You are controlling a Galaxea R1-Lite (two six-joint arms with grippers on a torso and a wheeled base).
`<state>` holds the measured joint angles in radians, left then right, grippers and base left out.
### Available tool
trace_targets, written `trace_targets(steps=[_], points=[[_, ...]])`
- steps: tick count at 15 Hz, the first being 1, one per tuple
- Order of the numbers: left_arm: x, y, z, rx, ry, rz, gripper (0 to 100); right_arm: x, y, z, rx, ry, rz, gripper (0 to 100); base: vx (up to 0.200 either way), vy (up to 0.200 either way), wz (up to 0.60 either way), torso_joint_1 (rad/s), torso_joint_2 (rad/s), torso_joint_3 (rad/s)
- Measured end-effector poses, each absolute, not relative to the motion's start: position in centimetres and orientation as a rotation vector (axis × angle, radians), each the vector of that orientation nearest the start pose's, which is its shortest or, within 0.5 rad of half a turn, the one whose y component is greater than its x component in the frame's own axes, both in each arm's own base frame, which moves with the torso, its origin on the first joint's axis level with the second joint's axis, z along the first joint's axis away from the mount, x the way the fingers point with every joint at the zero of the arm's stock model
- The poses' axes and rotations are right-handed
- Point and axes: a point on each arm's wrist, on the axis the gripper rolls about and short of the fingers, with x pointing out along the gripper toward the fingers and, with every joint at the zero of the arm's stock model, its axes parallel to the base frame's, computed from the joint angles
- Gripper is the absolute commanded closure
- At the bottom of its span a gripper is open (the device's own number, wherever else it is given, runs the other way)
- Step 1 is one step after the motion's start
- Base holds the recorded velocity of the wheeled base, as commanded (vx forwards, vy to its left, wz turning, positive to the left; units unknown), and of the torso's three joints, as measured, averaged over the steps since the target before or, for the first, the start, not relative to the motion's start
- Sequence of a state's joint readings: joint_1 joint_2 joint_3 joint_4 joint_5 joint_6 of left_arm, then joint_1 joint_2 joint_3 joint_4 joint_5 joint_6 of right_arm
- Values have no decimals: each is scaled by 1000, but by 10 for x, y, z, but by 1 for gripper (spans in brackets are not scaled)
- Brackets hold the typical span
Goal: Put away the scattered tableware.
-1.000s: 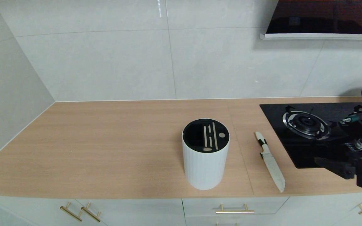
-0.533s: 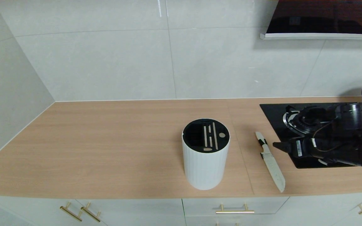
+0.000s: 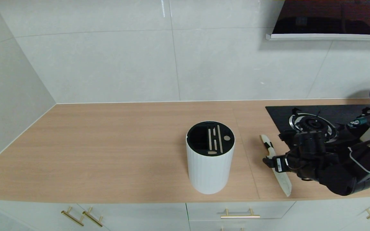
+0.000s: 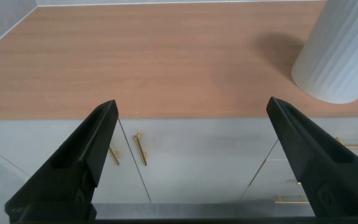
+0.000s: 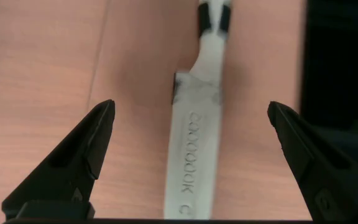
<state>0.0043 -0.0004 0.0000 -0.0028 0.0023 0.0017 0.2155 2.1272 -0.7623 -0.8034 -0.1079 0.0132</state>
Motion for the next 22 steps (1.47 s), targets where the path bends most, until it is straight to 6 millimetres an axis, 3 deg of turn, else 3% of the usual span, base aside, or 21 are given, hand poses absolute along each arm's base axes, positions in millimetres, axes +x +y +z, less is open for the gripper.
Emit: trace_targets(steps=[5,14,20,21,22], points=[[-23,0,76,2,-4,7,0,360,76,23,-74,541,93,0,0,0,0,0,0,0],[-23,0,76,2,-3,7,0,380,78,13,-10,526,43,0,0,0,0,0,0,0],[-23,0,76,2,-3,7,0,382,78,5,-14,537,38,0,0,0,0,0,0,0],[-23,0,76,2,-3,7,0,382,78,4,-16,539,37,100,0,0,0,0,0,0],[-23,0,76,1,-3,7,0,382,77,3,-19,541,34,100,0,0,0,0,0,0]])
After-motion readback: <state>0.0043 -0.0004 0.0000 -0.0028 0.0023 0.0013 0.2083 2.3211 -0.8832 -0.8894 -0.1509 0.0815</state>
